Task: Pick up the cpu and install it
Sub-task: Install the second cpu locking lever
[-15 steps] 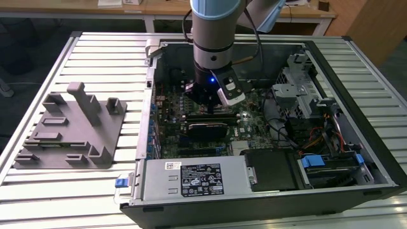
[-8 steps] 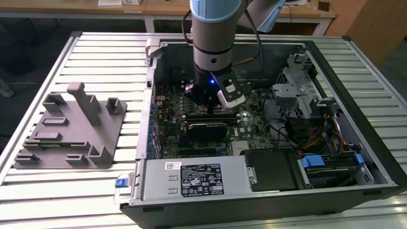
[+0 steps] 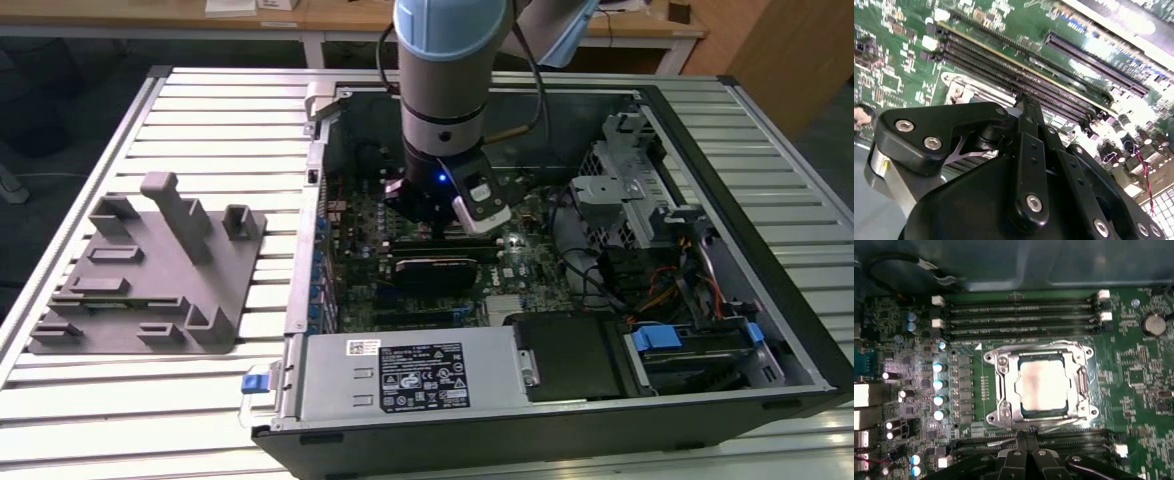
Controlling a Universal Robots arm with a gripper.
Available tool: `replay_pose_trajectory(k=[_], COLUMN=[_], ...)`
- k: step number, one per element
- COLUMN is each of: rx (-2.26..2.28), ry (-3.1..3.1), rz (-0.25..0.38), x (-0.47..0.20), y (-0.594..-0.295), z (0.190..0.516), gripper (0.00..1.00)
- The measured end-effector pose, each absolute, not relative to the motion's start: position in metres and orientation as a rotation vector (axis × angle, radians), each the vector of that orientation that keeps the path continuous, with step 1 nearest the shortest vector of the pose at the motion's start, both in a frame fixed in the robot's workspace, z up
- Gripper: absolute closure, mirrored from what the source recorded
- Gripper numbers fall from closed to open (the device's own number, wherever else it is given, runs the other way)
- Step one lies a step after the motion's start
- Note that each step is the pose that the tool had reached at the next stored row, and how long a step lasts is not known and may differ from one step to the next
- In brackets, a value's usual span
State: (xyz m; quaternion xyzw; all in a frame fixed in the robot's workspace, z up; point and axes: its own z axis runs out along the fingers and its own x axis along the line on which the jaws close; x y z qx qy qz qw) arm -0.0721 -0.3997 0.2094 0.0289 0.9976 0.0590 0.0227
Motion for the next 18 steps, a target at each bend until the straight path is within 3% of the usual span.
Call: replay_pose_trajectory(k=[11, 18], rx=[0.028, 0.011], ry=[3.091, 3.087], rz=[0.226, 0.288], x=[-0.075, -0.077], y=[-0.406, -0.410], z=[0.206, 0.202], gripper=[0.89, 0.89])
